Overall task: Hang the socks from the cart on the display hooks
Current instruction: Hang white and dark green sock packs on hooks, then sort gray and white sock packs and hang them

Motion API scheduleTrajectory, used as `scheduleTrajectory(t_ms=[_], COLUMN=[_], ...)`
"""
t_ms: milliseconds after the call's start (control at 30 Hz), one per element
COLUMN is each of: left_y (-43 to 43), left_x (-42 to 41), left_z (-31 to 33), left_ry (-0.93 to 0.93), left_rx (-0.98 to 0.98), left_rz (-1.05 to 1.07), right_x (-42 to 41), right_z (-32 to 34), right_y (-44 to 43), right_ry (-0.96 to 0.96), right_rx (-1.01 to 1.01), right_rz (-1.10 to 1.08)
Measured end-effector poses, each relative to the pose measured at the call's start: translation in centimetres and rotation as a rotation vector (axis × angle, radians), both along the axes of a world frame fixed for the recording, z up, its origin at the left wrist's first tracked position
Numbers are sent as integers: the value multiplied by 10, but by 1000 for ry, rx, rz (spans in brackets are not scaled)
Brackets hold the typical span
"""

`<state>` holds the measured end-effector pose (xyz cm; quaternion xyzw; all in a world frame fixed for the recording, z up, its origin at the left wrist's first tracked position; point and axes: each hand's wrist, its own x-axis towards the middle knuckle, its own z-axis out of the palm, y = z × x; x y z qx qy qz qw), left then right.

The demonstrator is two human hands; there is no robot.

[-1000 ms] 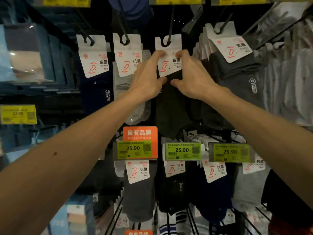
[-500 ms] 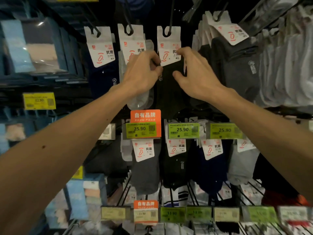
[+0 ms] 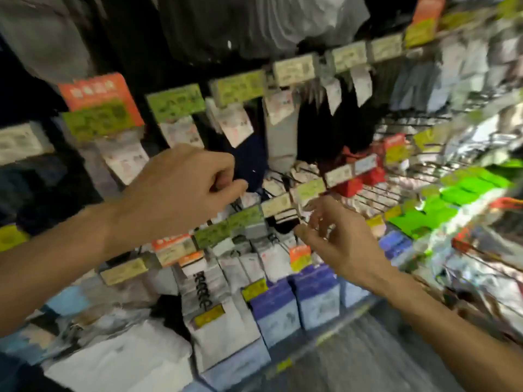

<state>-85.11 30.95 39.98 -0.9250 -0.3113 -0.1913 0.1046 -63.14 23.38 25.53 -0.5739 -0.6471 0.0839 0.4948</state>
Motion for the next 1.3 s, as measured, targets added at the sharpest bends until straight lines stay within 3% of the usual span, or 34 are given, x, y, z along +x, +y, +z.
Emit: scheduleTrajectory(t_ms=[333, 500, 700, 1067, 1300], left_y=[-49, -86, -122, -119, -60], left_x=[208, 354, 505, 718, 817], left_z=[-188, -277, -347, -438, -515], left_ry=[34, 128, 202, 275, 560], left_rx=[-577, -792, -1067, -1056, -1004], left_rz=[-329, -276, -308, -276, -247], right_x=[147, 244, 360, 549, 642], right_z=[-152, -198, -236, -278, -320], right_y=[-161, -223, -266, -266, -237], right_ry=[157, 232, 307, 417, 686], right_rx=[-438, -611, -661, -917, -1059], right_rz=[-465, -714, -935, -1117, -1120])
